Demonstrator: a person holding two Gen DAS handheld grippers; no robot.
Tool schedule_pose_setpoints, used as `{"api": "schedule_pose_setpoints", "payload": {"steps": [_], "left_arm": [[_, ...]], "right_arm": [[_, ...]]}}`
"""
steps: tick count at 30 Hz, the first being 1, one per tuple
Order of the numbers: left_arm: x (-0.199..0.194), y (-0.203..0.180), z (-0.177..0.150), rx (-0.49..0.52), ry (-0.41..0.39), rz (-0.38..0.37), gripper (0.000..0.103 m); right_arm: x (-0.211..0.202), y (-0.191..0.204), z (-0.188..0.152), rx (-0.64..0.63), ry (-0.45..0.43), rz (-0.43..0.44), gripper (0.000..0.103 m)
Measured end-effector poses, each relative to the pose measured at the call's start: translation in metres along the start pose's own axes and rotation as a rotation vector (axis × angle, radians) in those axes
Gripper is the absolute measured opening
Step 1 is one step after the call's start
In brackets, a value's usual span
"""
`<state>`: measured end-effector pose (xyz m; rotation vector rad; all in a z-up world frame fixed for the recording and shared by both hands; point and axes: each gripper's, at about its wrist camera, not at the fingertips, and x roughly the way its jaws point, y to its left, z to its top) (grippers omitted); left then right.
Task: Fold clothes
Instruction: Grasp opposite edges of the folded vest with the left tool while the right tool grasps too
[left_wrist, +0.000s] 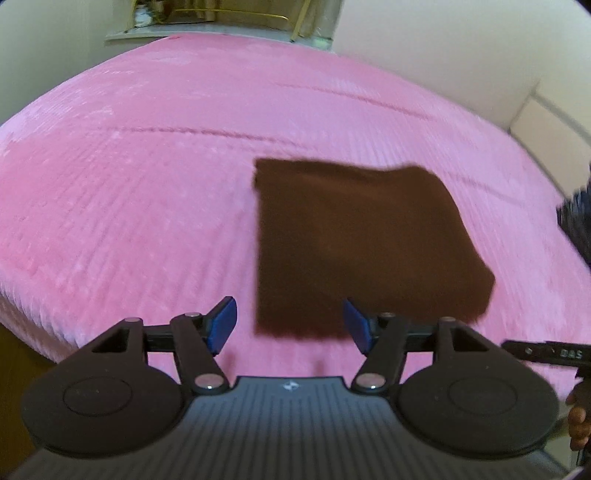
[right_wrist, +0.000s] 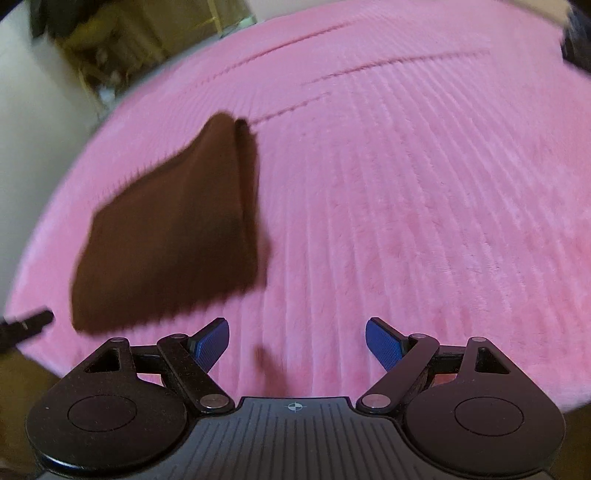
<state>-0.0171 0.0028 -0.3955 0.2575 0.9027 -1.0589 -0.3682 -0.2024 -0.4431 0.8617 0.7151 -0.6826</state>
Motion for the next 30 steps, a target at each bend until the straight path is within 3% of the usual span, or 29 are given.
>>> {"api": "schedule_pose_setpoints", "payload": {"steps": [7,16,17,18,22,23,24,30], "left_arm": [[0.033,0.052,0.033,-0.198,0.008,-0.134,0.066],[0.073,0.064,0.050,-0.233,0.023,-0.199,0.066],[0.076,0.064,0.051,-0.238,0.024,-0.200,0.066],[0.080,0.065,0.053,-0.244,0.025,-0.205,0.066],[0.090,0.068,0.059,-0.265,0.024,-0.231,0.066],[0.092,0.068,0.060,-0.265,0.022,-0.235,0.066],[0.094,0.068,0.061,-0.264,0.020,-0.237,0.066],[0.103,0.070,0.066,-0.266,0.000,-0.258,0.066]], "right_arm": [[0.012,-0.020,0.038,0.104,-0.039,0.177,0.084],[0.060,0.000,0.098,0.099,-0.121,0.327,0.083],[0.070,0.002,0.106,0.108,-0.128,0.341,0.076],[0.079,0.001,0.114,0.133,-0.127,0.356,0.057],[0.115,-0.006,0.132,0.246,-0.070,0.416,0.053],[0.120,-0.006,0.134,0.249,-0.060,0.422,0.039],[0.122,-0.003,0.134,0.227,-0.059,0.426,0.007],[0.089,0.011,0.114,0.119,-0.227,0.378,0.006]]}}
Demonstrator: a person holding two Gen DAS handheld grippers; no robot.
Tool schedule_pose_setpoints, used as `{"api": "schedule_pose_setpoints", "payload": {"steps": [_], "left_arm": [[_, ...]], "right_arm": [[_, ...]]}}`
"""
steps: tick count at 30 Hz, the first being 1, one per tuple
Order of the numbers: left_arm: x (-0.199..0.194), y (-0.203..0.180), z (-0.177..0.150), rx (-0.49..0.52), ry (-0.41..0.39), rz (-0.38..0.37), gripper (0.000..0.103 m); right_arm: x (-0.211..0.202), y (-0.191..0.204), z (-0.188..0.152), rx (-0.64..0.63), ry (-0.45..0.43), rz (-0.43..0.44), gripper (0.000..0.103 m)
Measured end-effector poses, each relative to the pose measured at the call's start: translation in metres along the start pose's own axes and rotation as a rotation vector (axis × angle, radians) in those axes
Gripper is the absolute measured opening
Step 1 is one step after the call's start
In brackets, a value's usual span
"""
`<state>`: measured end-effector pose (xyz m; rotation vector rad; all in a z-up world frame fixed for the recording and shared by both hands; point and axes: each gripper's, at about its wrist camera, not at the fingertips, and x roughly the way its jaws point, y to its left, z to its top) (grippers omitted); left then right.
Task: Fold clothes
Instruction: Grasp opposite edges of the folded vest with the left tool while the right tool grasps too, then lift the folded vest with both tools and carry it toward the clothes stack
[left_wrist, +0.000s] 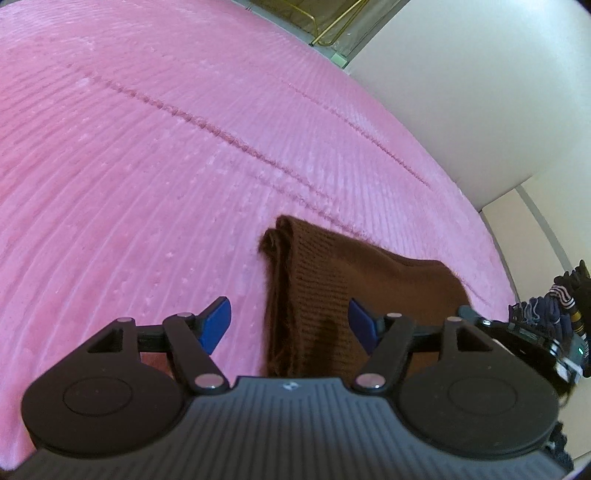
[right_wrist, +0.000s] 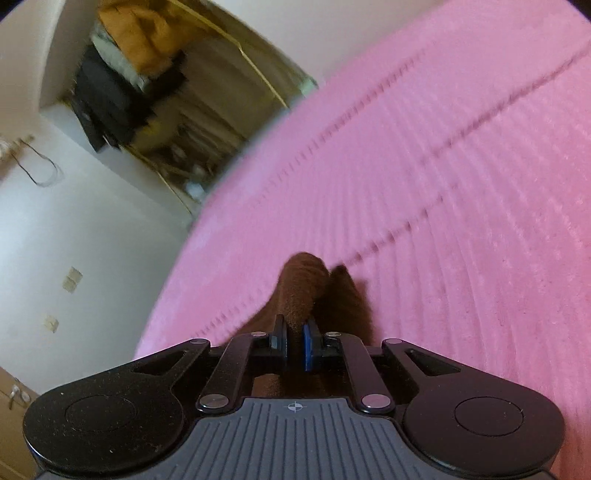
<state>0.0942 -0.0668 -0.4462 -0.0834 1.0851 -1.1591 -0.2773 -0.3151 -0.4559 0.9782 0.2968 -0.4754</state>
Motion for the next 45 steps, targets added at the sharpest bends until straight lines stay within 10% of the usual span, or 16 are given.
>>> {"api": "schedule_pose_setpoints", "payload": {"steps": [4,6,13,19,25,29,34,45], "left_arm": [[0.009,0.003,0.001,-0.022,0.013,0.000,0.066],[0.011,0.005,0.001,-0.038,0.026,-0.013,0.067],[0.017,0.022,-0.002,-0.137,0.059,-0.078,0.070],[0.028,0.024,-0.006,-0.187,0.077,-0.154,0.072],[0.050,0.025,-0.002,-0.233,0.107,-0.248,0.070],[0.062,0.030,0.002,-0.265,0.105,-0.285,0.055],[0.073,0.035,0.002,-0.281,0.126,-0.297,0.022],[0.007,-0.058,0.060,-0.184,0.059,-0.373,0.016]], "right_arm": [[0.017,-0.004,-0.008,-0.028,0.046,-0.141,0.017],[0.011,-0.009,-0.004,0.015,0.047,-0.148,0.080],[-0.025,-0.047,-0.010,0.170,0.143,0.024,0.080],[-0.018,-0.058,-0.013,0.248,0.231,0.128,0.053],[0.005,-0.053,-0.010,0.255,0.267,0.137,0.051],[0.022,-0.051,-0.004,0.245,0.287,0.176,0.050],[0.035,-0.057,0.000,0.225,0.324,0.207,0.025],[-0.055,0.009,0.048,0.204,0.144,0.243,0.019]]}}
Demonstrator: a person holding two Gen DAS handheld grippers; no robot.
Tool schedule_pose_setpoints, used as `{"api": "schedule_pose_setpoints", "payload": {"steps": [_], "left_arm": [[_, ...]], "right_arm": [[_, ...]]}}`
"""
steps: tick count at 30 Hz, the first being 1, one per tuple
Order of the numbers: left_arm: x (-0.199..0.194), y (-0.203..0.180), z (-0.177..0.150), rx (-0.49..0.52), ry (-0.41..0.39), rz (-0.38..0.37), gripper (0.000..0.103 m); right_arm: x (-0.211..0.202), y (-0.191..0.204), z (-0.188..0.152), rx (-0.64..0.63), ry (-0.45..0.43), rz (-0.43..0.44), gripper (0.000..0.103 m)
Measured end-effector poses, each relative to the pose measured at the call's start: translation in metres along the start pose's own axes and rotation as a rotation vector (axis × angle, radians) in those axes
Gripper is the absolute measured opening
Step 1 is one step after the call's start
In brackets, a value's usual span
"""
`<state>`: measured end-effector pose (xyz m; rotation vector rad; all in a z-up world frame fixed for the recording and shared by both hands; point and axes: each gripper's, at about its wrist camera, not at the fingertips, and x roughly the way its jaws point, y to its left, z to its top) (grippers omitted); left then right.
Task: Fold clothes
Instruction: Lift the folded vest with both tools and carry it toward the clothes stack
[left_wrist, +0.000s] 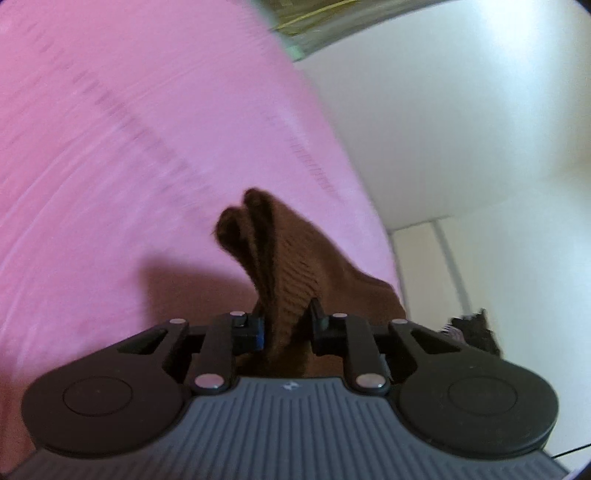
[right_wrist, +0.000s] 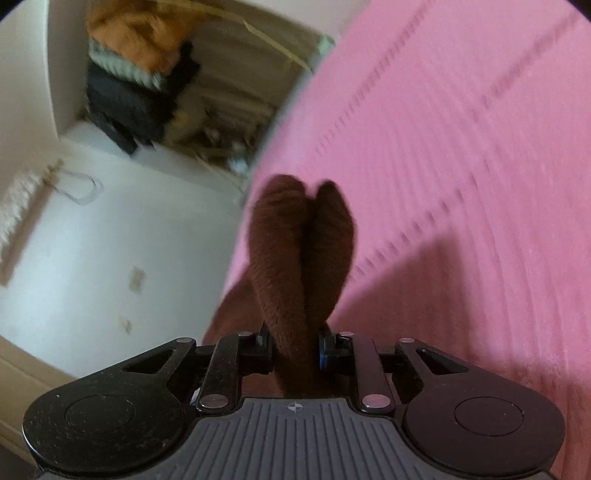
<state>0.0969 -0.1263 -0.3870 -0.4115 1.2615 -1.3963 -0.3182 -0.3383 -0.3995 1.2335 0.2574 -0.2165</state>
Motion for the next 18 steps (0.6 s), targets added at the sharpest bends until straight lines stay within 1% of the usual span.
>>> {"api": "schedule_pose_setpoints", "payload": {"steps": [3,6,10,14,16,18], "left_arm": [[-0.009,-0.071,0.030,0.083,0.027,-0.054,0.016],[-0.013,-0.151,0.059,0.190,0.082,-0.122,0.016],[0.003,-0.249,0.084,0.275,0.172,-0.256,0.017],[0.053,-0.334,0.083,0.376,0.285,-0.394,0.017],[0.090,-0.373,0.069,0.417,0.354,-0.452,0.017],[0.132,-0.412,0.047,0.446,0.416,-0.499,0.017]], "right_arm": [[-0.039,0.062,0.021,-0.005,-0.085,0.011,0.019],[-0.087,0.130,0.037,-0.031,-0.192,0.000,0.019],[-0.163,0.209,0.036,-0.060,-0.397,-0.037,0.020],[-0.235,0.247,0.024,-0.084,-0.622,-0.118,0.020],[-0.269,0.253,0.017,-0.079,-0.716,-0.174,0.020],[-0.308,0.250,0.016,-0.064,-0.793,-0.227,0.020]]}}
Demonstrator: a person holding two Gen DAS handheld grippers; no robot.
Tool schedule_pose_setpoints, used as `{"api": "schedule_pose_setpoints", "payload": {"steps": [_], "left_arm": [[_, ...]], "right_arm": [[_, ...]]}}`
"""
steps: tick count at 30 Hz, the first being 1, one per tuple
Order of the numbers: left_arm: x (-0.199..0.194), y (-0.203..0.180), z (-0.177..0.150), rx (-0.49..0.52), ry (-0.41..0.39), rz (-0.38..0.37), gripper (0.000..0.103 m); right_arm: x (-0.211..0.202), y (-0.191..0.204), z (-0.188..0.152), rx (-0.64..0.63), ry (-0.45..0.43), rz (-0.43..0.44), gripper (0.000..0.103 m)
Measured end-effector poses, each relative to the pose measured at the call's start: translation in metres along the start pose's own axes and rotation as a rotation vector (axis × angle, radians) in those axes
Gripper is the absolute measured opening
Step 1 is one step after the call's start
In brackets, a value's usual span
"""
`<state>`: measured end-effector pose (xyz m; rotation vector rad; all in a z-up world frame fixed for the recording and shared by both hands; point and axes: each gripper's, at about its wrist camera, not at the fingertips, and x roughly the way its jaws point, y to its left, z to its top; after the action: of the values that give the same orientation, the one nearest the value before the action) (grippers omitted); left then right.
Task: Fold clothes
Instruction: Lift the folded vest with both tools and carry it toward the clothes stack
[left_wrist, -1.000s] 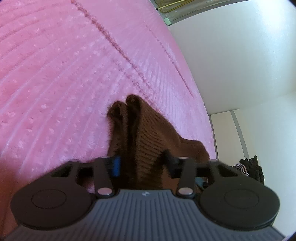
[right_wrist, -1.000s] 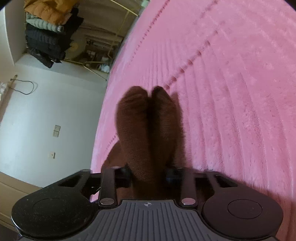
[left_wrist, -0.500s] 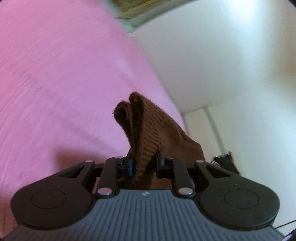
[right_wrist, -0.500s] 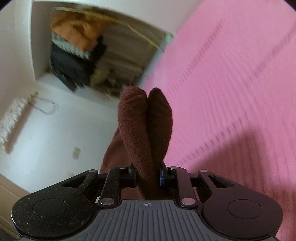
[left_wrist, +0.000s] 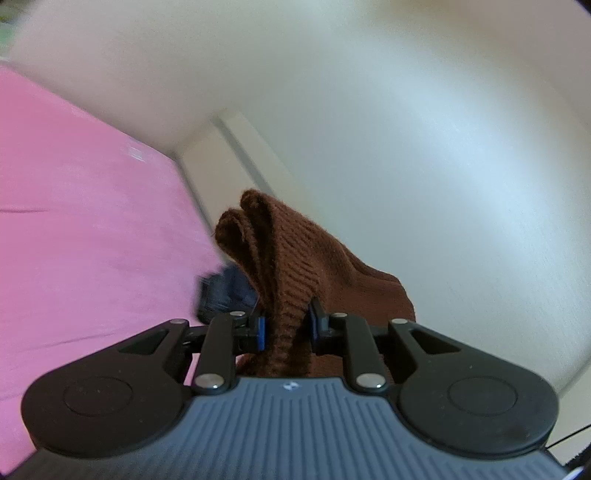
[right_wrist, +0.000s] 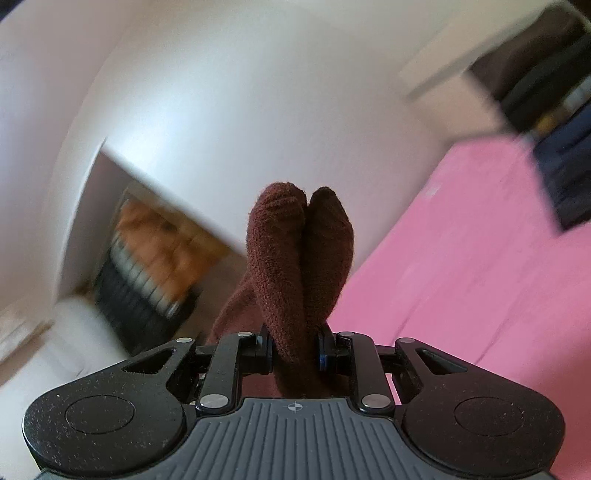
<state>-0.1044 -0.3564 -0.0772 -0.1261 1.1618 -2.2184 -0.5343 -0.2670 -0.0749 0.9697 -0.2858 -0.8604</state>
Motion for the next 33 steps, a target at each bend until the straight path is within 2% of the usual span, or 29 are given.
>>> {"api": "schedule_pose_setpoints", "payload": {"steps": [3,6,13,17,19,24,27,33], "left_arm": [[0.090,-0.023,0.012,0.021,0.068,-0.070,0.016],[0.180,-0.048,0.018,0.025,0.074,-0.098,0.016],[0.383,-0.107,0.042,0.002,0.043,-0.124,0.016],[0.477,-0.143,0.078,0.044,0.013,-0.118,0.016],[0.514,-0.157,0.096,0.073,0.001,-0.108,0.016],[0.573,-0.173,0.129,0.131,0.007,-0.062,0.017],[0.606,-0.160,0.137,0.118,0.047,-0.019,0.016],[0.651,-0.106,0.134,0.043,0.123,0.084,0.016]], "right_arm": [[-0.031,-0.024,0.043,0.004,-0.085,-0.072,0.020],[-0.046,-0.059,0.112,-0.010,-0.125,-0.102,0.020],[-0.037,-0.140,0.301,-0.010,-0.134,-0.101,0.020],[-0.024,-0.168,0.397,-0.052,-0.162,-0.078,0.020],[-0.013,-0.178,0.430,-0.060,-0.175,-0.070,0.020],[0.014,-0.211,0.476,-0.023,-0.171,-0.077,0.020],[0.033,-0.243,0.484,0.059,-0.135,-0.104,0.020],[0.078,-0.307,0.478,0.182,-0.055,-0.192,0.020]]}}
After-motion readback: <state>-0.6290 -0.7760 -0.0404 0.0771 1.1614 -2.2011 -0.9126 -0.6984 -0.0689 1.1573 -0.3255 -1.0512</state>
